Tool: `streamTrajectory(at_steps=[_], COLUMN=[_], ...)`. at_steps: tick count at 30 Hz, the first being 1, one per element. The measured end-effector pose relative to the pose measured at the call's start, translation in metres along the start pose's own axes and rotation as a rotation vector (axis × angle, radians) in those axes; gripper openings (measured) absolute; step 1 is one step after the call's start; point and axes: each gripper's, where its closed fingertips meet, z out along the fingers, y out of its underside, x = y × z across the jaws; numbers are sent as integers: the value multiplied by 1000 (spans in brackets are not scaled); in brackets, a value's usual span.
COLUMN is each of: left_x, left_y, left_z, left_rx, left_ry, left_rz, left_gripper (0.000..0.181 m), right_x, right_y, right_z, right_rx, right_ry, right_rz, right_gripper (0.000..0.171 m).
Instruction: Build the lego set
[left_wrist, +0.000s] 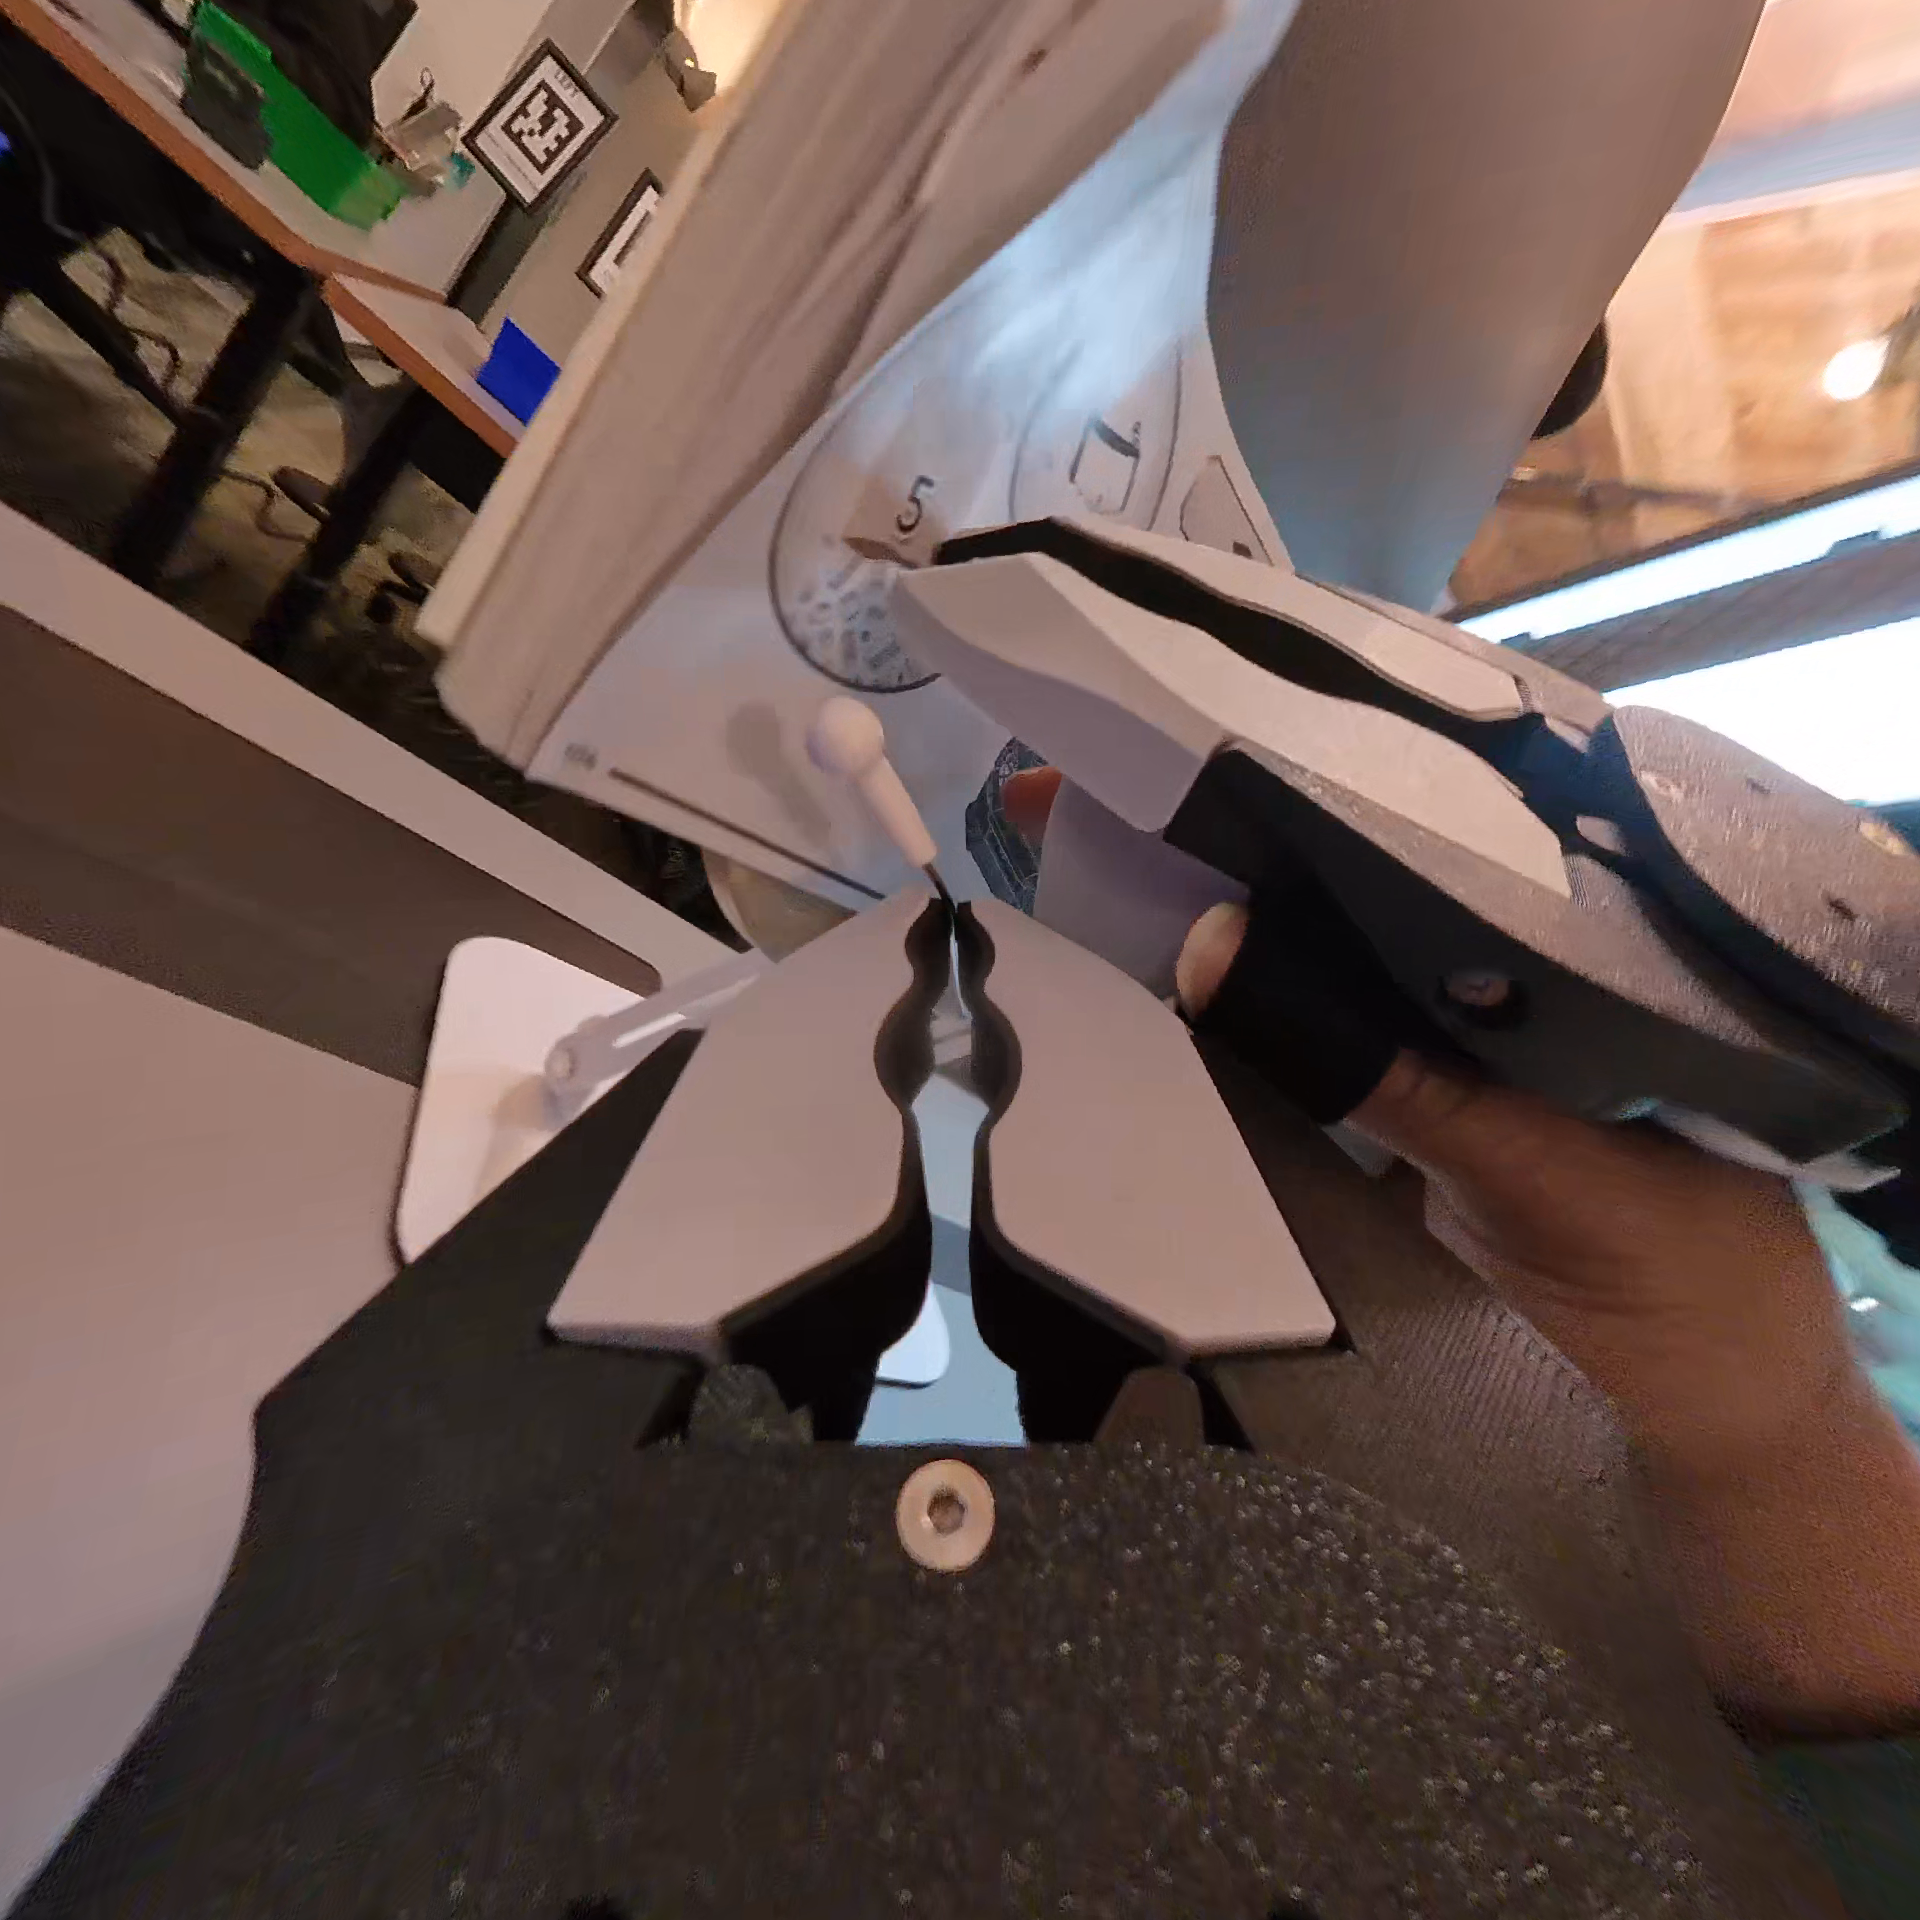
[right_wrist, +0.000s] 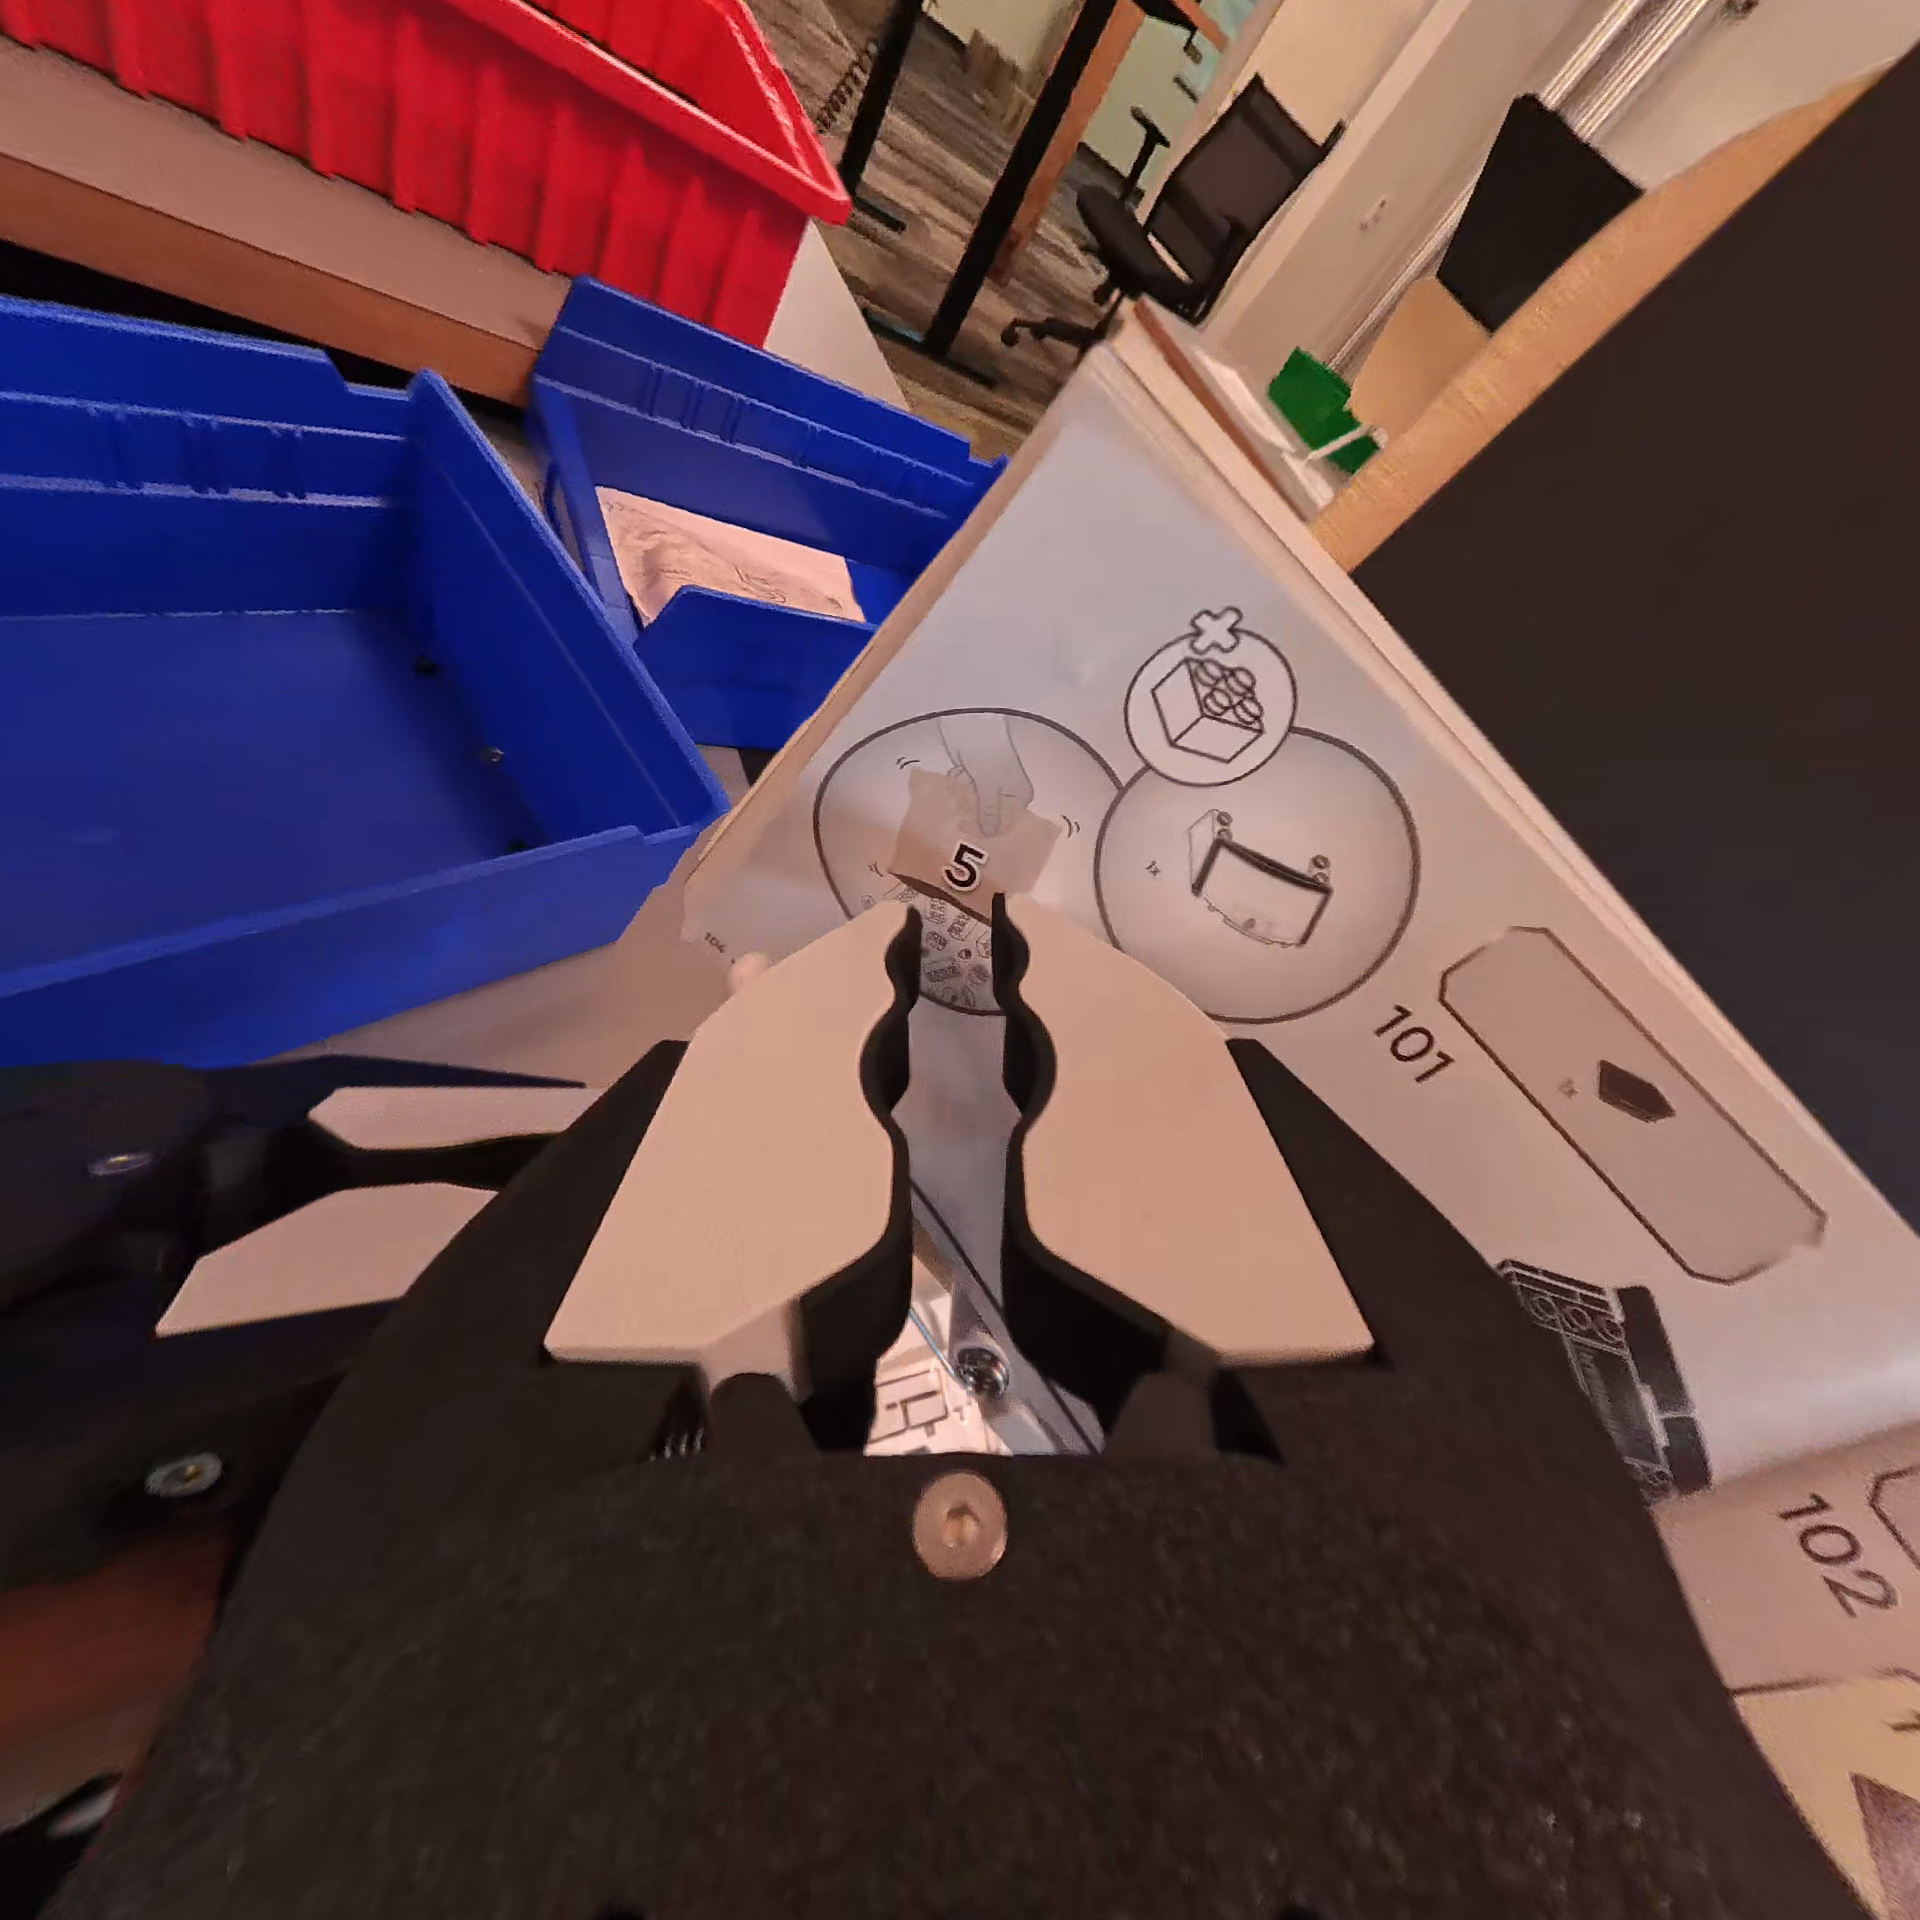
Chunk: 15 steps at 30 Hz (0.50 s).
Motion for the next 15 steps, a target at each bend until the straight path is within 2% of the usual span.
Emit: streamTrajectory(at_steps=[3, 7, 10, 15], left_x=[2, -1, 0, 6], left_y=[-1, -3, -3, -4], left_z=[3, 5, 6, 7], left_rx=[-24, -73, -92, -117], left_ry=[-22, -34, -33, -41], left_rz=[110, 183, 262, 359], left_gripper=[2, 3, 4, 3], right_x=[3, 7, 28, 83], right_y=[0, -3, 4, 50], right_z=[-1, -17, -43, -79], right_rx=[3, 62, 114, 69], right_ry=[-54, -109, -9, 339], right_rz=[87, 199, 213, 114], right_gripper=[8, 20, 20, 26])
